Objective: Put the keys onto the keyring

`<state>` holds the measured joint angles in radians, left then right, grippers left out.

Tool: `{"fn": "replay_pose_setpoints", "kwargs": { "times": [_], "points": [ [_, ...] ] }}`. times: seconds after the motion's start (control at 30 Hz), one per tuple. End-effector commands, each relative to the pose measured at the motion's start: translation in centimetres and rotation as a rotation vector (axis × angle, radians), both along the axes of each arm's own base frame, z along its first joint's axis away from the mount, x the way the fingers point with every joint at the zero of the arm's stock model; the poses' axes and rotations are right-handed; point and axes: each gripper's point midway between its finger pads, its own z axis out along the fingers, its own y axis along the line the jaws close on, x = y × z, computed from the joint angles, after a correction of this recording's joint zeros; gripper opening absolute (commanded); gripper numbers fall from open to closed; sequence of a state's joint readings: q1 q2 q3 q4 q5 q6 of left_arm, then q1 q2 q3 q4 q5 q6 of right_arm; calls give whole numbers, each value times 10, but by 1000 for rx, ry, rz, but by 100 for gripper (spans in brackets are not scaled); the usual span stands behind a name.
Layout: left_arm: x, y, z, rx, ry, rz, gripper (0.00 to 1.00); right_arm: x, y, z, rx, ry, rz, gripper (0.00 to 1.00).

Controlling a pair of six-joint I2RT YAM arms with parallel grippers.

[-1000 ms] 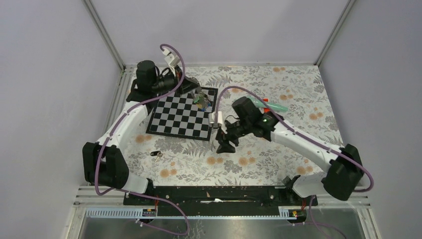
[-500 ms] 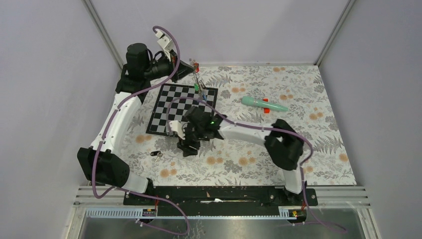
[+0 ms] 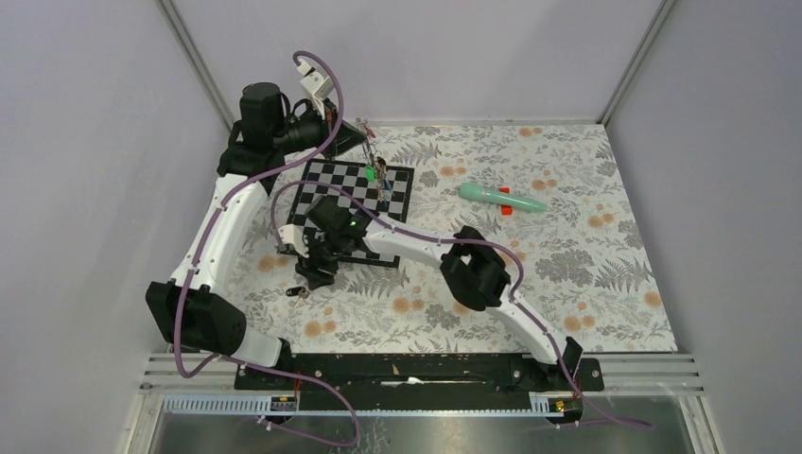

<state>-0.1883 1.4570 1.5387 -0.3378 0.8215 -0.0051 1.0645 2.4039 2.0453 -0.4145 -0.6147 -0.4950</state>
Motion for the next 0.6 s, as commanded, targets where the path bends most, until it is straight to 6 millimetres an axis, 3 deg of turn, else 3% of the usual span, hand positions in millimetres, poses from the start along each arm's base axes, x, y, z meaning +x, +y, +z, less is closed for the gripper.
{"fn": "replay_pose_setpoints", "kwargs": {
  "times": [0.0,0.1,0.33,0.57],
  "points": [
    [-10,4,45,-17,-142,-3,0,0,18,-6,8,29,48,59],
    [-13,1,45,-26,-133,-28,0,1,28,-13,15,45,62,59],
    [-18,-2,42,-30,-126,-56,0,-4,22,-42,-29,33,111,59],
    [-21,-2,38,-28,-120,-68,0,-13,21,-52,-34,49,153,56]
  ]
}}
